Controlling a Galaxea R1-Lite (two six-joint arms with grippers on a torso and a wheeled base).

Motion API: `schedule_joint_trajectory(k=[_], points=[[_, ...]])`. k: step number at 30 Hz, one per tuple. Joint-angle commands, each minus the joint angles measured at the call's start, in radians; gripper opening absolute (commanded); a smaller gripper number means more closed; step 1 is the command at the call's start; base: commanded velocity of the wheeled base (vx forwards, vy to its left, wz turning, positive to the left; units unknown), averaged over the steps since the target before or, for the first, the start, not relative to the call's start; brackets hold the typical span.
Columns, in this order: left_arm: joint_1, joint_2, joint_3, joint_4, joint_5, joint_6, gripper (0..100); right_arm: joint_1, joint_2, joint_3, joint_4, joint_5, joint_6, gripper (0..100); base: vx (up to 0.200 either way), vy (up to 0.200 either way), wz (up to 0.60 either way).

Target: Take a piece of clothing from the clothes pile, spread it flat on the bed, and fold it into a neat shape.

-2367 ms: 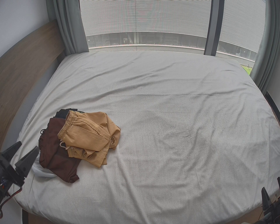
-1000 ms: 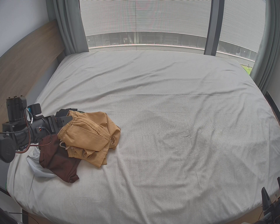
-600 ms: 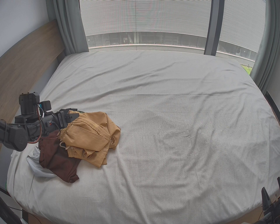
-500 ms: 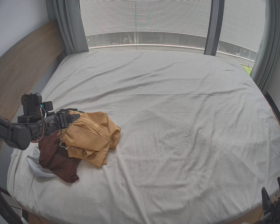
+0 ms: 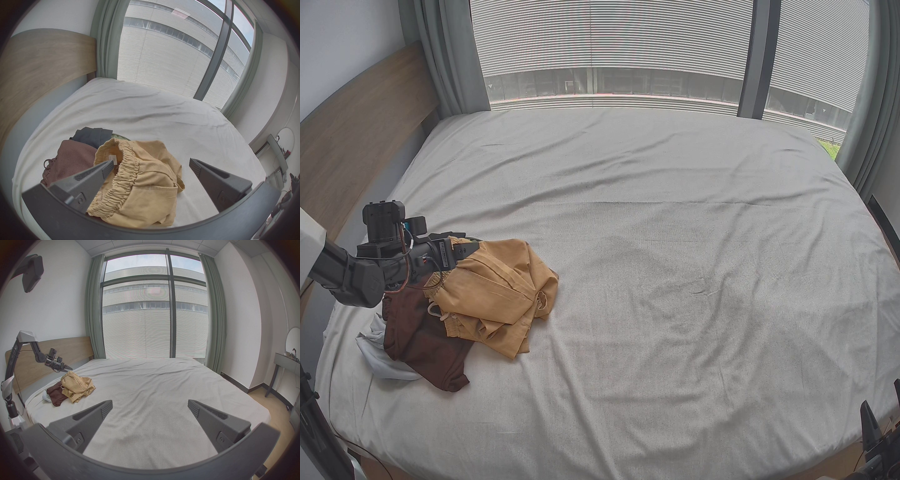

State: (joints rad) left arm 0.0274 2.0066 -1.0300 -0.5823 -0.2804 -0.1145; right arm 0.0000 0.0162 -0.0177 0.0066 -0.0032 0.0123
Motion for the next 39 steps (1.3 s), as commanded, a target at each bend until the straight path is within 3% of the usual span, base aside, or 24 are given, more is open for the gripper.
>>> schedule_joint_trajectory(k=[1, 10, 28, 29, 39], points=[[0.008, 0.050, -0.021, -0.002, -0.017, 0.009, 100, 0.000, -0.016, 0.015, 0.000, 0.000, 0.000, 100, 0.000, 0.000, 0.00], [0.029, 0.075, -0.041, -0.001, -0.138, 0.007, 100, 0.000, -0.016, 0.015, 0.001, 0.000, -0.002, 100, 0.000, 0.000, 0.00], [0.054, 0.127, -0.061, -0.010, -0.187, 0.012, 100, 0.000, -0.016, 0.015, 0.001, 0.000, -0.002, 100, 0.000, 0.000, 0.00], [0.054, 0.129, -0.056, -0.010, -0.187, 0.013, 0, 0.000, -0.016, 0.015, 0.001, 0.000, -0.002, 100, 0.000, 0.000, 0.00], [0.051, 0.118, -0.016, -0.013, -0.243, 0.025, 0, 0.000, -0.016, 0.015, 0.000, 0.000, -0.002, 100, 0.000, 0.000, 0.00]])
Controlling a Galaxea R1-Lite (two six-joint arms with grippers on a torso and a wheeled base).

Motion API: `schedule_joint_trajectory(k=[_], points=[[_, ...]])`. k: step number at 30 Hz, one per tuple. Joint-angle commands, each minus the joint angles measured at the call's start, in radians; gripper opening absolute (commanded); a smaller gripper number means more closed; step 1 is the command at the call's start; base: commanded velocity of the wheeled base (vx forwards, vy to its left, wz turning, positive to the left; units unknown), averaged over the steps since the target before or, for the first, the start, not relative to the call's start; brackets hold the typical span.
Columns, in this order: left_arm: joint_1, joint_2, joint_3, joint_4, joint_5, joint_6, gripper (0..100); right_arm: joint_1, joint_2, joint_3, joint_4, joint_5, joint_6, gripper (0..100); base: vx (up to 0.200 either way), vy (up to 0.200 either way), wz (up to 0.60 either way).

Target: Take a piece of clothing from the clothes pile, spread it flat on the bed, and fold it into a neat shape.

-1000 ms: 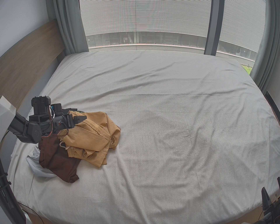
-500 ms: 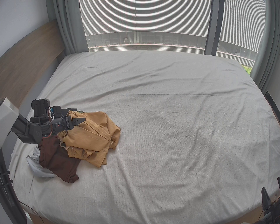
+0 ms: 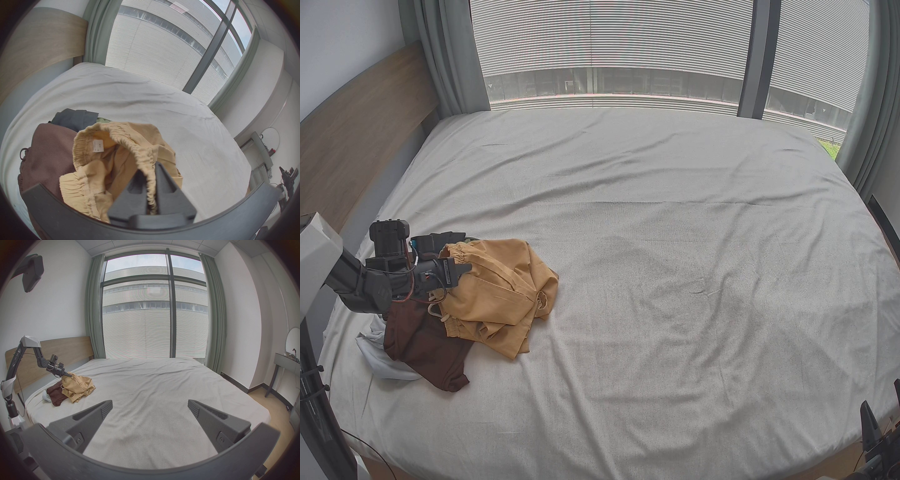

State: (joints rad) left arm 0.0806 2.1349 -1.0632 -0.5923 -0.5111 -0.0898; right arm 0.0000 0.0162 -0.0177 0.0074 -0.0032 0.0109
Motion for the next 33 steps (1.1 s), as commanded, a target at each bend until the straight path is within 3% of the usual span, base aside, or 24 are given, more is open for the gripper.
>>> schedule_joint_trajectory(k=[1, 5, 10, 17, 28, 33], points=[[-0.002, -0.010, 0.017, -0.003, -0.014, 0.001, 0, 0.000, -0.016, 0.015, 0.000, 0.000, 0.000, 100, 0.000, 0.000, 0.00], [-0.018, -0.066, 0.046, -0.001, -0.035, -0.027, 0, 0.000, -0.016, 0.015, 0.000, 0.000, 0.000, 100, 0.000, 0.000, 0.00], [-0.061, -0.153, 0.086, -0.027, -0.087, -0.163, 0, 0.000, -0.016, 0.015, 0.000, 0.000, -0.002, 100, 0.000, 0.000, 0.00], [-0.110, -0.171, 0.118, -0.201, -0.072, -0.315, 0, 0.000, -0.016, 0.016, 0.000, 0.000, -0.002, 100, 0.000, 0.000, 0.00], [-0.116, -0.161, 0.143, -0.224, -0.067, -0.347, 0, 0.000, -0.016, 0.015, 0.000, 0.000, -0.002, 100, 0.000, 0.000, 0.00], [-0.150, -0.176, 0.167, -0.276, -0.067, -0.430, 0, 0.000, -0.016, 0.015, -0.001, 0.000, -0.002, 100, 0.000, 0.000, 0.00]])
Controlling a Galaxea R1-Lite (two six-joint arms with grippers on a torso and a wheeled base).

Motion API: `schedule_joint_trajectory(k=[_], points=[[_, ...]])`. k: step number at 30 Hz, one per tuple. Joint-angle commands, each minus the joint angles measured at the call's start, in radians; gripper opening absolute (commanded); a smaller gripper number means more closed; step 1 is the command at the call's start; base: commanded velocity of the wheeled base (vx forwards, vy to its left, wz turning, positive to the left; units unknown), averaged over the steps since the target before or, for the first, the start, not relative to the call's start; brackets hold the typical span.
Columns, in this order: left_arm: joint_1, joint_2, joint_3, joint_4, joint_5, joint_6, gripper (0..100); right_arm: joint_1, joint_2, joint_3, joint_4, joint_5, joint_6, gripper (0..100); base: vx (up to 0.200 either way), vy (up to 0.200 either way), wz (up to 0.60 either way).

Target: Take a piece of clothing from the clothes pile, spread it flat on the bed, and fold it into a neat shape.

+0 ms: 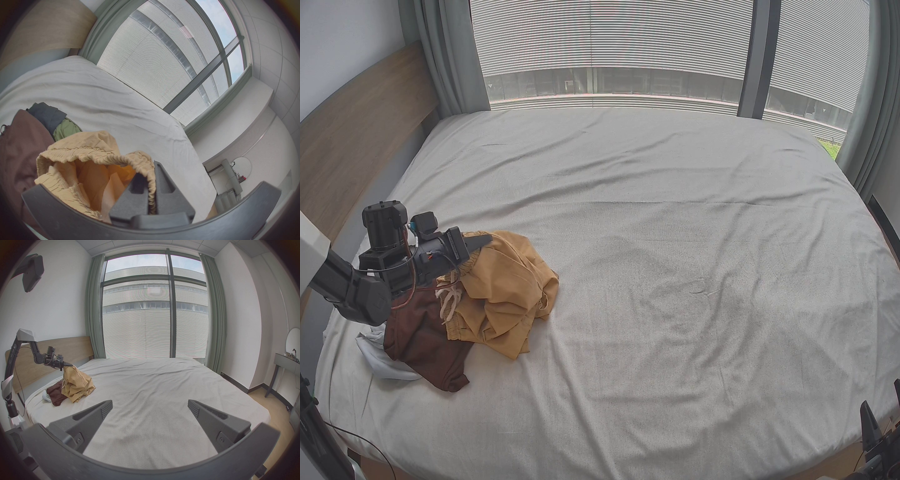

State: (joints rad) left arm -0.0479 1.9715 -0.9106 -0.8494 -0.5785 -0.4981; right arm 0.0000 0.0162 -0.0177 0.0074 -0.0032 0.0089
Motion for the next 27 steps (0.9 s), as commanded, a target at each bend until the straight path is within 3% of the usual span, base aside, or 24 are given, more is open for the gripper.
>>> schedule_joint_trajectory(k=[1, 2, 3, 6, 8, 19, 23, 27], points=[[-0.036, -0.029, 0.024, -0.051, 0.000, -0.077, 0, 0.000, -0.016, 0.015, 0.000, 0.000, 0.000, 100, 0.000, 0.000, 0.00], [-0.036, -0.029, 0.024, -0.051, 0.000, -0.077, 0, 0.000, -0.016, 0.015, 0.000, 0.000, 0.000, 100, 0.000, 0.000, 0.00], [-0.064, -0.043, 0.027, -0.083, 0.000, -0.175, 0, 0.000, -0.016, 0.015, 0.000, 0.000, 0.000, 100, 0.000, 0.000, 0.00], [-0.092, -0.059, 0.027, -0.112, 0.002, -0.295, 0, 0.000, -0.016, 0.015, 0.000, 0.000, -0.001, 100, 0.000, 0.000, 0.00], [-0.118, -0.082, 0.027, -0.148, 0.002, -0.430, 0, 0.000, -0.016, 0.016, -0.001, 0.000, 0.000, 100, 0.000, 0.000, 0.00], [-0.139, -0.201, 0.022, -0.185, -0.011, -0.827, 0, 0.000, -0.016, 0.016, -0.001, 0.000, -0.003, 100, 0.000, 0.000, 0.00], [-0.144, -0.250, 0.022, -0.201, -0.047, -0.964, 0, 0.000, -0.016, 0.015, 0.000, 0.000, -0.003, 100, 0.000, 0.000, 0.00], [-0.147, -0.272, 0.026, -0.295, -0.058, -1.133, 0, 0.000, -0.016, 0.016, 0.000, 0.000, -0.003, 100, 0.000, 0.000, 0.00]])
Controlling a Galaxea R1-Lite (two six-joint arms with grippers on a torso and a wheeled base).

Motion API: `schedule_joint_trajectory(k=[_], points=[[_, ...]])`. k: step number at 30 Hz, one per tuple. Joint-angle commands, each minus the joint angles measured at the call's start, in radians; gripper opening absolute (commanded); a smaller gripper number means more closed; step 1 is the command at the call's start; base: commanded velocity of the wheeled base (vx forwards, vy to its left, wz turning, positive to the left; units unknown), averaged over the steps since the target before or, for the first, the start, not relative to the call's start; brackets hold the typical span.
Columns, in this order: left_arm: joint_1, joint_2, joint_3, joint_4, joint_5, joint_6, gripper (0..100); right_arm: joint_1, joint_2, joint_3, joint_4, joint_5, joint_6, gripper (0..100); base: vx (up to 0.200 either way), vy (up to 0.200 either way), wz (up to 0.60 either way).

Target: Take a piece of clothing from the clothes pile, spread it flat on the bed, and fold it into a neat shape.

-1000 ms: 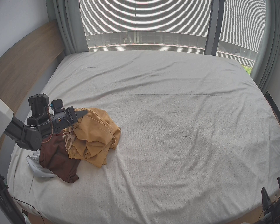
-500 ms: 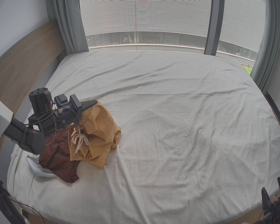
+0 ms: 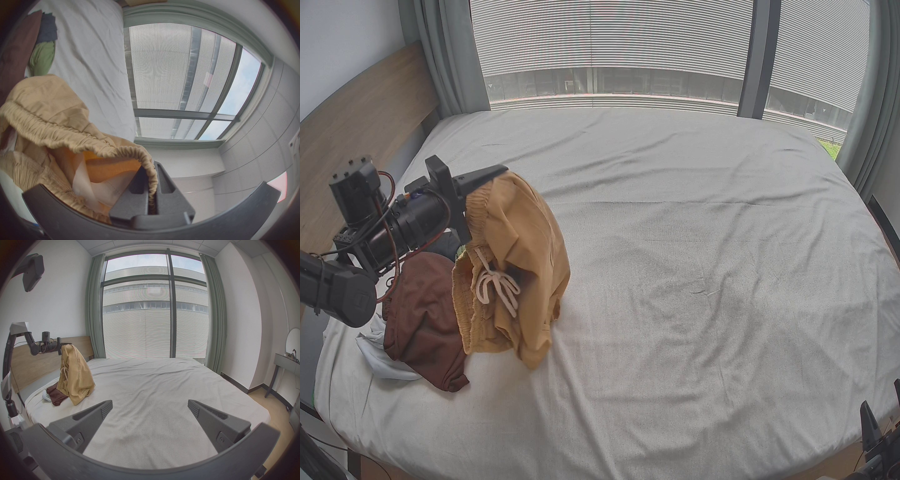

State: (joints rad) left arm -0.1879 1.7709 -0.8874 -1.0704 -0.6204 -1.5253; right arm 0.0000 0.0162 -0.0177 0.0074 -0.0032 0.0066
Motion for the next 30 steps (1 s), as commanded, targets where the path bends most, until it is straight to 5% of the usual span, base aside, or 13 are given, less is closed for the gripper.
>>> schedule_joint_trajectory(k=[1, 9, 30], points=[[-0.010, -0.071, 0.004, -0.106, -0.016, -0.138, 0, 0.000, -0.016, 0.016, -0.001, 0.000, 0.000, 100, 0.000, 0.000, 0.00], [-0.047, -0.011, 0.027, -0.434, -0.030, -0.328, 0, 0.000, -0.016, 0.015, 0.000, 0.000, 0.000, 100, 0.000, 0.000, 0.00], [-0.191, 0.096, 0.028, -0.480, -0.053, -0.217, 0, 0.000, -0.016, 0.015, 0.000, 0.000, 0.000, 100, 0.000, 0.000, 0.00]])
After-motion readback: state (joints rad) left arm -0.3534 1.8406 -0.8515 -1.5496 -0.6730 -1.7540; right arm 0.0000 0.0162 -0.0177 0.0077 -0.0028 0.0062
